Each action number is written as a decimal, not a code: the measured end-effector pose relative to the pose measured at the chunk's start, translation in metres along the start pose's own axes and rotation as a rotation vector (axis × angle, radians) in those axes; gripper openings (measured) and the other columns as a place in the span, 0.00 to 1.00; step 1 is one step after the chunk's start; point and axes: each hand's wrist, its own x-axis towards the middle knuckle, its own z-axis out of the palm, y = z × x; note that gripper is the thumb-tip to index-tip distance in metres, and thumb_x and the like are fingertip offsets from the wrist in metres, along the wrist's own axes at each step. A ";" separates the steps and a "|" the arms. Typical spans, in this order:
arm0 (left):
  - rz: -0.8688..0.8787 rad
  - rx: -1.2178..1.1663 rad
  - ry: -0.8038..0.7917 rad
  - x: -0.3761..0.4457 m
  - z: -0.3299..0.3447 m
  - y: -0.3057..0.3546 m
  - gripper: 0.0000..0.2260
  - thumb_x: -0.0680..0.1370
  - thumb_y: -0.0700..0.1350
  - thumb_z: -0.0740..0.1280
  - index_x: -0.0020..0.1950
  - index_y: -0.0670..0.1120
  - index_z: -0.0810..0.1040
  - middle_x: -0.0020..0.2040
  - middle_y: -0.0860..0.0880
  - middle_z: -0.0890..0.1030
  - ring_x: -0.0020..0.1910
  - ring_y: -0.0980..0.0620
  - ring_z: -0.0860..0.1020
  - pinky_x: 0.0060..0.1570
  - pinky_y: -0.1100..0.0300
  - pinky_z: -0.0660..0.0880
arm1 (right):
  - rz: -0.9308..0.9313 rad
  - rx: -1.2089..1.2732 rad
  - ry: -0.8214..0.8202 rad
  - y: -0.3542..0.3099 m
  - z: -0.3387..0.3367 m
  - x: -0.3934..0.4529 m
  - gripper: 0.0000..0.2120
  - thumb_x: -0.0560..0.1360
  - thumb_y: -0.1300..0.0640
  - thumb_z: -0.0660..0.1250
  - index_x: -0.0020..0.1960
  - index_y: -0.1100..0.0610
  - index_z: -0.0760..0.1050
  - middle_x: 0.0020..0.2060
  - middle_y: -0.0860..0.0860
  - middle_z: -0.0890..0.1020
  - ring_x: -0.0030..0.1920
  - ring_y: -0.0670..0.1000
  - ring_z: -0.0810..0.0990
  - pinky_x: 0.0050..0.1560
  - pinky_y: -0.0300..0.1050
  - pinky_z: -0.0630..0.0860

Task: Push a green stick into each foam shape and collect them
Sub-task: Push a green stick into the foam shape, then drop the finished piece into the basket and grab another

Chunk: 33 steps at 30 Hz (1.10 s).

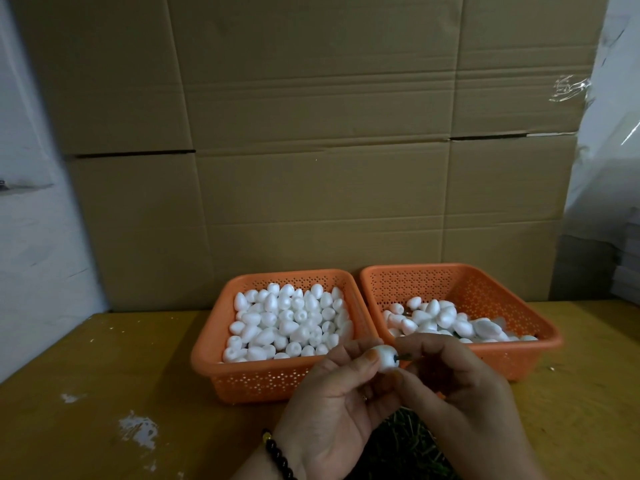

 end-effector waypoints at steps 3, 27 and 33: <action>0.008 0.034 0.027 0.001 -0.001 -0.002 0.09 0.69 0.37 0.73 0.48 0.38 0.81 0.48 0.35 0.82 0.46 0.41 0.82 0.38 0.53 0.80 | 0.023 -0.026 -0.017 0.003 0.000 0.000 0.18 0.62 0.57 0.77 0.48 0.41 0.80 0.35 0.48 0.83 0.33 0.46 0.82 0.35 0.35 0.77; 0.227 0.516 0.164 0.005 -0.011 -0.003 0.15 0.70 0.37 0.72 0.56 0.45 0.80 0.49 0.45 0.84 0.44 0.51 0.83 0.41 0.58 0.78 | 0.278 0.149 -0.156 0.021 -0.007 0.009 0.18 0.65 0.52 0.73 0.54 0.50 0.81 0.46 0.48 0.85 0.48 0.48 0.84 0.47 0.42 0.81; 0.193 0.559 0.236 0.006 -0.015 -0.004 0.14 0.71 0.35 0.73 0.54 0.46 0.80 0.45 0.46 0.83 0.39 0.52 0.81 0.39 0.57 0.78 | 0.066 -0.552 -0.026 0.037 -0.044 0.044 0.14 0.71 0.58 0.71 0.53 0.43 0.77 0.47 0.43 0.80 0.39 0.42 0.79 0.39 0.37 0.77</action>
